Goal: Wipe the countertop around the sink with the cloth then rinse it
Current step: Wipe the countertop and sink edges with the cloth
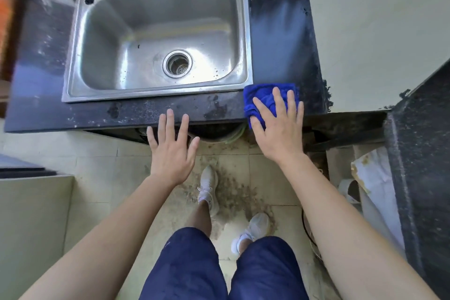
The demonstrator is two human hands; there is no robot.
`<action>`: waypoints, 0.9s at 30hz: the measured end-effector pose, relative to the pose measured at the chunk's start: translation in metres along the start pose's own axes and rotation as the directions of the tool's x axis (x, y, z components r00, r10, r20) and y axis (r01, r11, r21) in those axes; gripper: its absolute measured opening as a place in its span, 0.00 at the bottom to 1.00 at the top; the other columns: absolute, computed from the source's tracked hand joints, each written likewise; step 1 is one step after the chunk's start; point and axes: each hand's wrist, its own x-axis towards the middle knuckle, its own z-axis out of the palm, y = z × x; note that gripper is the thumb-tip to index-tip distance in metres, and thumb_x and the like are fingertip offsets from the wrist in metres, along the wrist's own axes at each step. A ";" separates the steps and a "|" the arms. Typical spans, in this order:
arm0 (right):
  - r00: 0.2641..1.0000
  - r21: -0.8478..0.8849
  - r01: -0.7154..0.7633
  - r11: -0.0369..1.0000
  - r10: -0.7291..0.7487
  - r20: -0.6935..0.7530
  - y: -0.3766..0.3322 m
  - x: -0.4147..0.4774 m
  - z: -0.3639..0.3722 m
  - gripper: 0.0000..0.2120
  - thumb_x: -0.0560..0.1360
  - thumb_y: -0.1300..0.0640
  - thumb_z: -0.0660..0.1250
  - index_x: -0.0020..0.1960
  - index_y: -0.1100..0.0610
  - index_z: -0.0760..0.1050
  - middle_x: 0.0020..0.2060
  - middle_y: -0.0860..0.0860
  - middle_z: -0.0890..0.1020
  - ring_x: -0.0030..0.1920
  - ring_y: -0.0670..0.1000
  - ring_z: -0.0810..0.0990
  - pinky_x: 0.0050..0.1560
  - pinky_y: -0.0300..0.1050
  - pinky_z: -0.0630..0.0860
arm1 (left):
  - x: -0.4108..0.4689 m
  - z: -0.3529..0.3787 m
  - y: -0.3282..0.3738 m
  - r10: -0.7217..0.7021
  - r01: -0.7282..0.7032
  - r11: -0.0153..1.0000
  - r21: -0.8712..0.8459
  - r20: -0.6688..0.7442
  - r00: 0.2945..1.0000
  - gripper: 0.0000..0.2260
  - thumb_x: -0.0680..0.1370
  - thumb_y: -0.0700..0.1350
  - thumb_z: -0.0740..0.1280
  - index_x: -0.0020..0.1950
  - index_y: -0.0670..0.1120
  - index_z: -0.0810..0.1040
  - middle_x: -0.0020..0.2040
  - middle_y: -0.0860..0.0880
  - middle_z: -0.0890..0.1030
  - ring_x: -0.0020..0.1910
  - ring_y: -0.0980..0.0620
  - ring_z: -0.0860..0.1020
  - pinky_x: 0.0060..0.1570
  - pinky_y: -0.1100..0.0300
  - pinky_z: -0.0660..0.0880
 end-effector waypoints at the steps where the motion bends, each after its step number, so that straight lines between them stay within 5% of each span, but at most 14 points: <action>1: 1.000 -0.004 0.005 1.000 -0.005 -0.002 0.001 0.000 0.000 0.26 0.83 0.39 0.50 0.79 0.42 0.60 0.82 0.55 0.52 0.81 0.61 0.43 0.79 0.63 0.40 | 0.000 -0.001 -0.011 -0.010 0.010 1.000 0.010 -0.006 1.000 0.31 0.81 0.63 0.43 0.82 0.50 0.52 0.82 0.42 0.46 0.81 0.42 0.43 0.75 0.37 0.41; 9: 0.979 0.039 -0.173 0.984 0.176 -0.102 -0.062 0.001 0.024 0.26 0.82 0.40 0.50 0.78 0.44 0.64 0.81 0.56 0.54 0.80 0.63 0.46 0.78 0.67 0.43 | 0.023 -0.010 -0.089 -0.077 0.076 0.997 -0.020 -0.023 0.997 0.31 0.82 0.62 0.44 0.82 0.49 0.53 0.82 0.41 0.47 0.80 0.42 0.45 0.76 0.36 0.43; 17: 0.994 0.022 0.113 0.993 -0.113 -0.010 -0.292 0.022 0.100 0.26 0.81 0.41 0.54 0.77 0.46 0.67 0.79 0.58 0.60 0.80 0.64 0.51 0.78 0.66 0.46 | 0.028 -0.025 -0.199 -0.034 0.032 0.999 -0.025 -0.095 0.995 0.30 0.82 0.59 0.46 0.81 0.47 0.55 0.82 0.40 0.50 0.80 0.41 0.48 0.75 0.37 0.45; 22: 0.969 -0.048 0.238 0.970 -0.234 0.075 -0.258 0.020 0.088 0.26 0.81 0.38 0.51 0.78 0.43 0.64 0.81 0.54 0.57 0.81 0.60 0.49 0.79 0.62 0.45 | 0.031 -0.009 -0.219 0.012 -0.014 0.999 -0.040 -0.050 0.999 0.30 0.82 0.60 0.48 0.81 0.46 0.57 0.81 0.39 0.52 0.80 0.40 0.50 0.75 0.35 0.46; 27: 0.997 -0.085 -0.078 0.993 0.080 0.020 -0.160 0.008 0.049 0.27 0.82 0.37 0.48 0.78 0.43 0.64 0.80 0.54 0.59 0.80 0.60 0.53 0.79 0.61 0.51 | 0.031 0.004 -0.215 0.001 0.000 0.996 -0.084 0.012 1.000 0.32 0.82 0.63 0.43 0.82 0.47 0.50 0.82 0.43 0.46 0.81 0.44 0.44 0.75 0.37 0.41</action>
